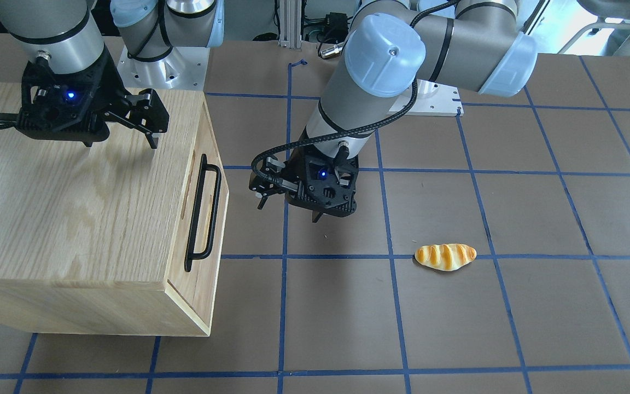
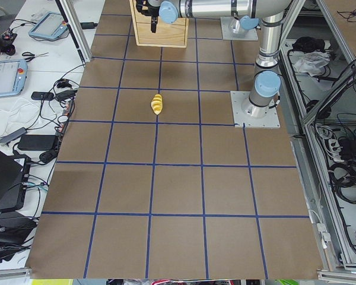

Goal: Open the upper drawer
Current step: 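Move the open left gripper toward the black drawer handle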

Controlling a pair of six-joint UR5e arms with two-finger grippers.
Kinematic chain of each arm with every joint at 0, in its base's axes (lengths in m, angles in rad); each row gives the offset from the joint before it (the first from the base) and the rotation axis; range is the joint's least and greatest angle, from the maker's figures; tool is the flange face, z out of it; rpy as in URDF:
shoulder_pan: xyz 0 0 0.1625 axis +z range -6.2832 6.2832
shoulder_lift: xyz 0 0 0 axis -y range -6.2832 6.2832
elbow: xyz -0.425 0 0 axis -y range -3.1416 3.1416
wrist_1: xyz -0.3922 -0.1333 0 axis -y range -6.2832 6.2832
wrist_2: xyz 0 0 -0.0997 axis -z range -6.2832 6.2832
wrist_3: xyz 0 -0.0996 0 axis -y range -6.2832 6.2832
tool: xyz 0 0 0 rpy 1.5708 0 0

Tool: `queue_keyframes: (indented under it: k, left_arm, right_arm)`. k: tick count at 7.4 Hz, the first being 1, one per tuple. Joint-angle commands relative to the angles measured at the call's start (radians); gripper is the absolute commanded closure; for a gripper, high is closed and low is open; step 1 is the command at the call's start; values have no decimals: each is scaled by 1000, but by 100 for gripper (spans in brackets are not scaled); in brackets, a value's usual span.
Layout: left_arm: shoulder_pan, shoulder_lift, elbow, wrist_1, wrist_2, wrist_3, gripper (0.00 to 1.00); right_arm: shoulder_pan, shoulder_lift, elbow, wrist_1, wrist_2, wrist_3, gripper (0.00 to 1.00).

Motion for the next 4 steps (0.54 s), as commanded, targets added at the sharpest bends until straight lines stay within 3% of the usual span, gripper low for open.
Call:
queue_keyframes:
  k: [1,4]
  left_arm:
    - [-37,-40,19,22,-1,-55,0]
    - [-62,-70,32,57,-59,-66,0]
  right_arm:
    - [0,0,0,0,0,0,0]
    - [0,0,1,0,0,0,0]
